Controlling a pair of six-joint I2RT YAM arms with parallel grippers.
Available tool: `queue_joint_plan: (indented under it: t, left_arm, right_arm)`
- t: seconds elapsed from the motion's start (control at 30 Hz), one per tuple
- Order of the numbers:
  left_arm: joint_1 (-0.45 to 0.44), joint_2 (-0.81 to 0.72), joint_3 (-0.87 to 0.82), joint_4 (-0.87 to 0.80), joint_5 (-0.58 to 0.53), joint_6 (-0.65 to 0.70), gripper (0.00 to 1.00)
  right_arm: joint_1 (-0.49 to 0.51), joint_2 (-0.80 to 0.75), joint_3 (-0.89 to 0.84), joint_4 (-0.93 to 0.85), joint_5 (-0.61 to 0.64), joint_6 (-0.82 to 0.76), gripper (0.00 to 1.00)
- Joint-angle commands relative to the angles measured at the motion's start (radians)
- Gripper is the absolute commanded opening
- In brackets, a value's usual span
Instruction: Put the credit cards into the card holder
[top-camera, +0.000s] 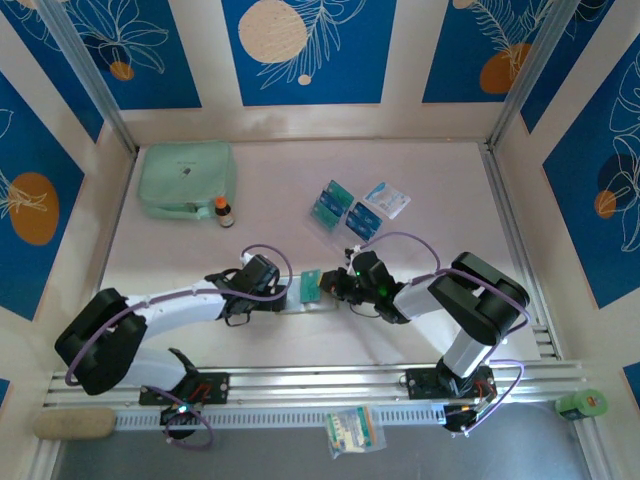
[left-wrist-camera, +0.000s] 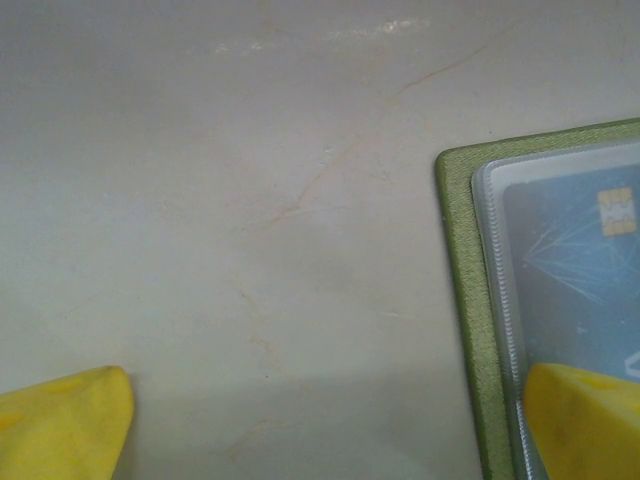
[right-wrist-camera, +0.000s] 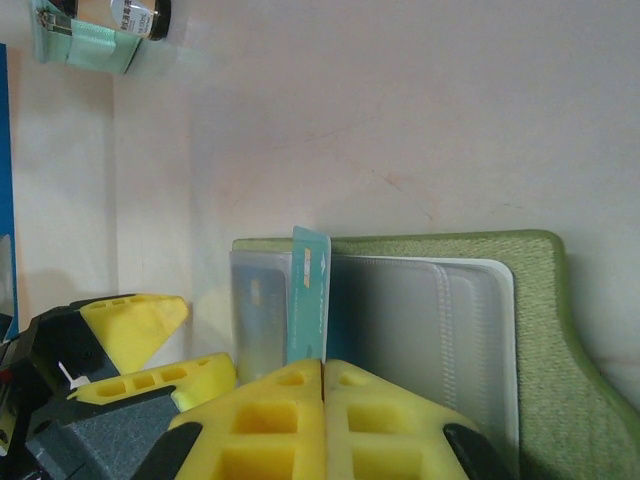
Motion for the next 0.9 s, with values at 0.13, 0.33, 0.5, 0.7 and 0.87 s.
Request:
queue_joint_plan:
  t: [0.13,0.33,0.5,0.7,0.87]
  left_arm:
    - [0.007,0.019,-0.008,0.000,0.008,0.004,1.00]
    - [0.007,0.020,-0.008,-0.001,0.008,0.005,1.00]
    - [0.007,0.021,-0.012,0.004,0.008,0.002,1.00]
    - [0.007,0.019,-0.013,0.004,0.008,0.001,1.00]
    - [0.007,0.021,-0.012,0.004,0.008,0.003,1.00]
  right_arm:
    - [0.007,-0.003,-0.007,-0.037,-0.027,-0.039,0.00]
    - [0.008,-0.003,-0.004,-0.037,-0.042,-0.052,0.00]
    - [0.007,0.006,0.018,-0.057,-0.064,-0.061,0.00]
    - [0.010,0.004,0.017,-0.060,-0.063,-0.061,0.00]
    - [0.005,-0.004,0.011,-0.072,-0.069,-0.062,0.00]
